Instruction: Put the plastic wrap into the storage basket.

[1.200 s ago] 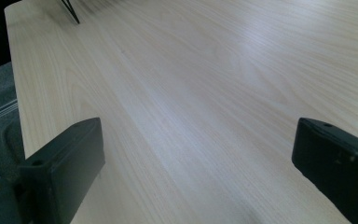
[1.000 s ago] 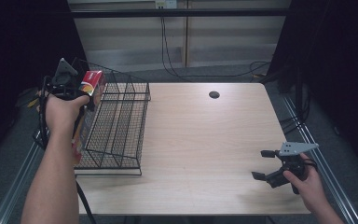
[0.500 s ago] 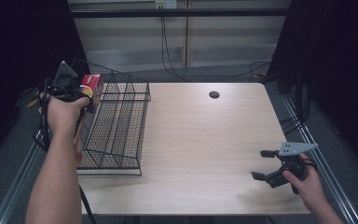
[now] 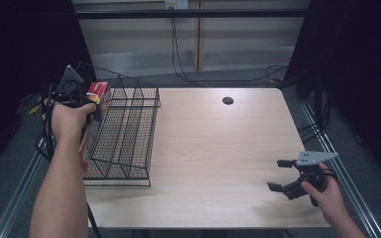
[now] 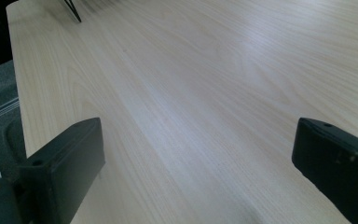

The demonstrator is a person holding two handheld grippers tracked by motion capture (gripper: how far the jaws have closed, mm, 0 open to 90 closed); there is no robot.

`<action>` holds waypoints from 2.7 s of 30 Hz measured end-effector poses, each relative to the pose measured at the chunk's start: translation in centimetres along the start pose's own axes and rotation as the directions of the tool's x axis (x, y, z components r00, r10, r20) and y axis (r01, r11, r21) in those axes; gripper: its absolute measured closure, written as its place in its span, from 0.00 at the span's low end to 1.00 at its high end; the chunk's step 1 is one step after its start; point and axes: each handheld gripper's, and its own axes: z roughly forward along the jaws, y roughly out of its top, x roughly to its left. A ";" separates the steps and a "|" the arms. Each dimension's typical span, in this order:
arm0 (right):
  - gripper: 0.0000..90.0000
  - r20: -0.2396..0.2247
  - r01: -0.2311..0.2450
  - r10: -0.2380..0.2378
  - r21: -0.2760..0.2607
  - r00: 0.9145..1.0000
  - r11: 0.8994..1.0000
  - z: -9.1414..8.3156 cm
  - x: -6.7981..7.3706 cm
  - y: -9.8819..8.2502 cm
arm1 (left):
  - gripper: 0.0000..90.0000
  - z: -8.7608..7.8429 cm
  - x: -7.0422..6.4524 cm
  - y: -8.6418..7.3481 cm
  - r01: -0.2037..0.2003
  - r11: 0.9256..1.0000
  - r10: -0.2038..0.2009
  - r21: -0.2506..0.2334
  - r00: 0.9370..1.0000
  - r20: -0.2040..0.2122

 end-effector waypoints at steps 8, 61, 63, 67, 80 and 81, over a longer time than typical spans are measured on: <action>0.02 0.001 0.001 -0.001 0.002 1.000 1.000 0.1 0.1 0.0 | 0.45 0.1 -0.1 0.0 -0.004 1.000 0.003 0.007 1.000 0.007; 0.02 -0.002 0.003 -0.003 -0.001 1.000 1.000 0.0 0.2 0.1 | 0.29 -3.2 -1.7 0.4 -0.039 0.996 0.049 -0.076 0.990 0.131; 0.02 0.000 0.003 -0.003 -0.001 1.000 1.000 0.0 0.2 0.1 | 0.28 -3.1 -2.0 0.4 -0.035 0.996 0.047 -0.083 0.987 0.153; 0.02 -0.004 0.001 -0.001 -0.001 1.000 1.000 0.0 0.2 0.1 | 0.27 -3.1 -2.7 0.3 -0.052 0.994 0.068 -0.097 0.982 0.176; 0.02 -0.007 0.002 -0.002 -0.001 1.000 1.000 -0.1 0.2 0.1 | 0.22 -3.0 -5.9 -0.3 -0.150 0.979 0.182 -0.139 0.949 0.256; 0.02 -0.006 0.001 -0.001 -0.001 1.000 1.000 -0.1 0.2 0.1 | 0.21 -2.9 -6.1 -0.4 -0.156 0.978 0.188 -0.139 0.947 0.262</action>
